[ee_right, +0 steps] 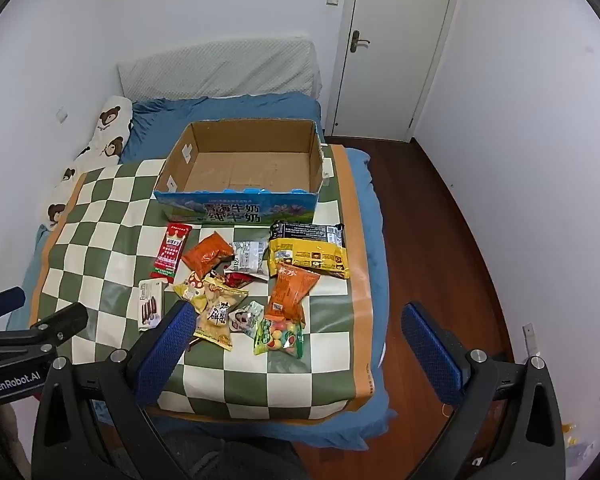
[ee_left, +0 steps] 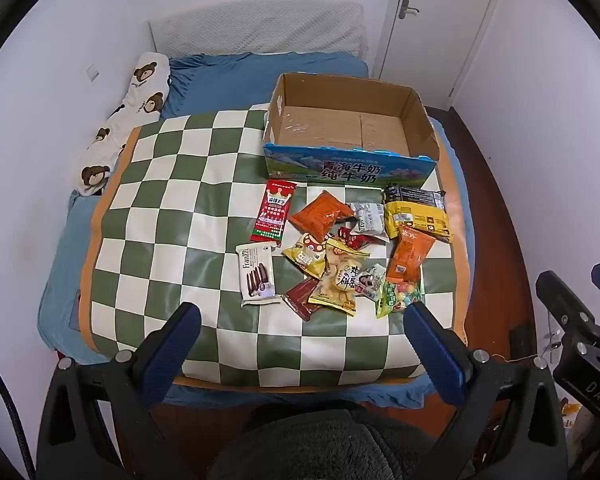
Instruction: Organize snacks
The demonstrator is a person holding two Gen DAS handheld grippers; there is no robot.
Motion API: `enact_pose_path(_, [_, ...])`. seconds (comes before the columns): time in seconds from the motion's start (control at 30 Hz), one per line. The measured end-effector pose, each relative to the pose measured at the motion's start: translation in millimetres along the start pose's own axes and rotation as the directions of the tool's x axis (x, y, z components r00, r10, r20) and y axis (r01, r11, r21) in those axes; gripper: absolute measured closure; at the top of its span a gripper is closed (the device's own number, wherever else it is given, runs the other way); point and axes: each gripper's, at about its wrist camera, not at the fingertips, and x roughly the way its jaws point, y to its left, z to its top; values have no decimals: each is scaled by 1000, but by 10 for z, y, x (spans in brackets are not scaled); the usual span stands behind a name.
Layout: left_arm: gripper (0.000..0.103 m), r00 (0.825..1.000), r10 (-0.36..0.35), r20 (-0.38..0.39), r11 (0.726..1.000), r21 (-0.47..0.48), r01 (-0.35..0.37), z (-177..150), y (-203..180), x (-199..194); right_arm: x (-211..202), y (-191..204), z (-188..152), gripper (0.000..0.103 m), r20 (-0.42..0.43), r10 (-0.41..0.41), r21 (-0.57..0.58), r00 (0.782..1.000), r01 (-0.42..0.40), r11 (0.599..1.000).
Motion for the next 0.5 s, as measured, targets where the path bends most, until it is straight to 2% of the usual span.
enact_pose_path(0.5, [0, 1000, 1, 3, 1000, -4, -1, 1, -1, -2, -55, 35, -86, 0, -8, 12, 5, 1000, -12, 1000])
